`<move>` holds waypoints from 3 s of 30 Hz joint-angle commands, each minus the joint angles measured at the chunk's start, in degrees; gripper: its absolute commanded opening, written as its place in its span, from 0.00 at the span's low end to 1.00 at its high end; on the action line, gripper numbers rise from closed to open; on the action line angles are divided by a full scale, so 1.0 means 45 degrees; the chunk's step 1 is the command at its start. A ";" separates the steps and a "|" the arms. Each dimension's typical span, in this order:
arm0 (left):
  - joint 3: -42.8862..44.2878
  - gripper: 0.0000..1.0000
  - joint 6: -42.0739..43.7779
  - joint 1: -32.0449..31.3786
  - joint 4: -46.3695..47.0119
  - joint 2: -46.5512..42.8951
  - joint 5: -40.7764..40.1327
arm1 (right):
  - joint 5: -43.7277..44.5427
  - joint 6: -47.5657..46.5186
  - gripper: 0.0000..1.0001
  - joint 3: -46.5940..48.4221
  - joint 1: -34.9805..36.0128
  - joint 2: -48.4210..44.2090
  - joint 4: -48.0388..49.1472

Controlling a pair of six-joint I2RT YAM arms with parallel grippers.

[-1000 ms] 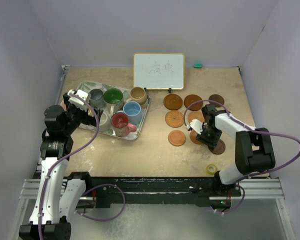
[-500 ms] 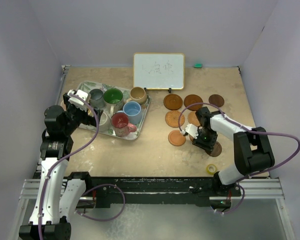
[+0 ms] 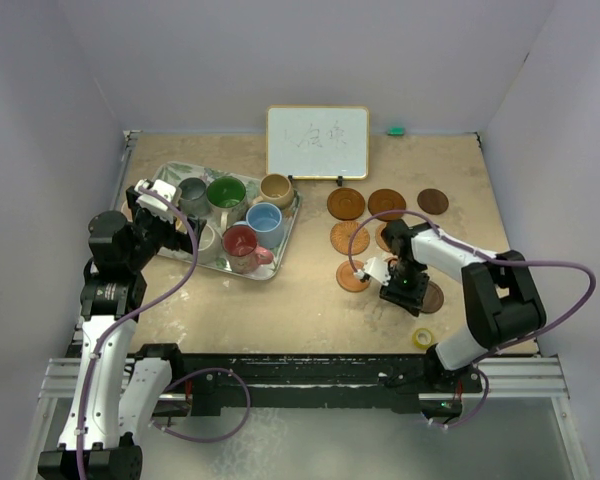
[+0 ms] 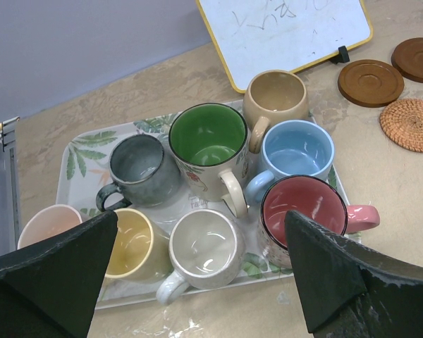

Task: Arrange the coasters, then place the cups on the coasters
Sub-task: Move the cup to the center of the board.

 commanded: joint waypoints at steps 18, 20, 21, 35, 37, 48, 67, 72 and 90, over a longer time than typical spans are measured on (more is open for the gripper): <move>-0.0031 0.99 0.0135 0.0151 0.0553 -0.0111 0.0131 | -0.3157 0.0141 0.50 0.0881 0.1265 0.1072 -0.0908; -0.0022 0.99 0.0124 0.0151 0.0562 -0.0101 0.0131 | -0.3250 0.0182 0.50 0.0904 0.1461 0.1158 -0.0907; -0.0023 0.99 0.0129 0.0151 0.0556 -0.0115 0.0131 | -0.3284 0.0210 0.50 0.0937 0.1577 0.1207 -0.0914; 0.0010 0.99 0.0194 0.0151 0.0500 -0.0092 0.0078 | -0.3649 0.1327 0.50 0.1970 0.4137 0.2267 -0.0530; -0.0019 0.99 0.0213 0.0151 0.0504 -0.0114 0.0073 | -0.3658 0.1479 0.50 0.2056 0.4494 0.2425 -0.0440; -0.0060 0.99 0.0218 0.0180 0.0556 -0.0135 0.0035 | -0.3744 0.1977 0.49 0.3000 0.6105 0.2690 0.0013; -0.0099 0.99 0.0414 0.0171 0.0438 -0.0257 -0.0005 | -0.3496 0.2216 0.49 0.4726 0.7202 0.3567 0.0040; -0.0105 0.99 0.0420 0.0171 0.0475 -0.0251 0.0046 | -0.3699 0.2181 0.49 0.4572 0.7219 0.3385 -0.0188; -0.0085 0.99 0.0384 0.0171 0.0459 -0.0209 0.0092 | -0.3682 0.2549 0.58 0.4672 0.4629 -0.0314 -0.0224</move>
